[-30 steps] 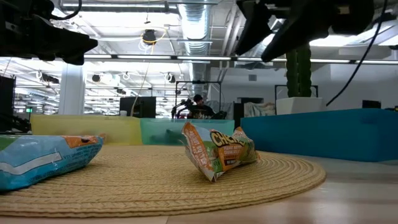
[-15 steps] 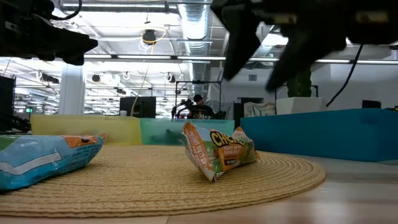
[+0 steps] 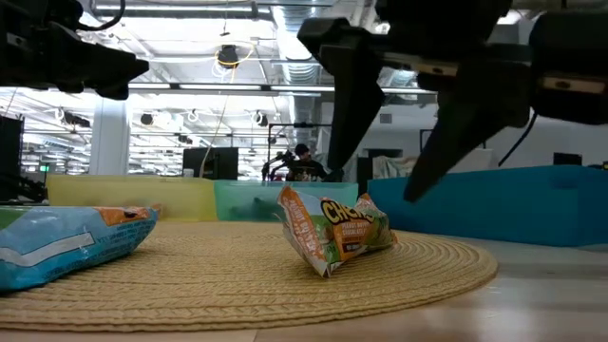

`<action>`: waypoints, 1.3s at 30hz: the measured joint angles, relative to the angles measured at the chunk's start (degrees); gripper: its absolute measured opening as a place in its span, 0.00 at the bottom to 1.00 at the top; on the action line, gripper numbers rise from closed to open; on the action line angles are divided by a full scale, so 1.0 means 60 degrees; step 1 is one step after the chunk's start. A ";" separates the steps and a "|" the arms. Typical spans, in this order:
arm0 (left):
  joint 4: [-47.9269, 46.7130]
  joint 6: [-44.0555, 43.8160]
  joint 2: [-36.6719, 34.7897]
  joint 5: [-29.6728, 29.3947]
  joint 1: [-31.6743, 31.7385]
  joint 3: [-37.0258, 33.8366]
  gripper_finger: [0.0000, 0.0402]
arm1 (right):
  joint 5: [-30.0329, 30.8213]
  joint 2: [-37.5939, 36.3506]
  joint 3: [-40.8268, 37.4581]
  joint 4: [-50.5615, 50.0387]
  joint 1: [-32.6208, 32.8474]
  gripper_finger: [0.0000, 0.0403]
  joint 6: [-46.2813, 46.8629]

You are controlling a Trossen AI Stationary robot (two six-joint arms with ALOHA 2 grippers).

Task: Pick and place Granola Bars by type
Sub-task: Put the right yellow granola bar into the blue bin

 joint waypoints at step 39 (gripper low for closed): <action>-0.0209 0.0024 0.0161 0.0117 -0.0003 0.0069 0.30 | 0.0291 0.1144 0.0050 0.0737 -0.0230 0.13 0.0076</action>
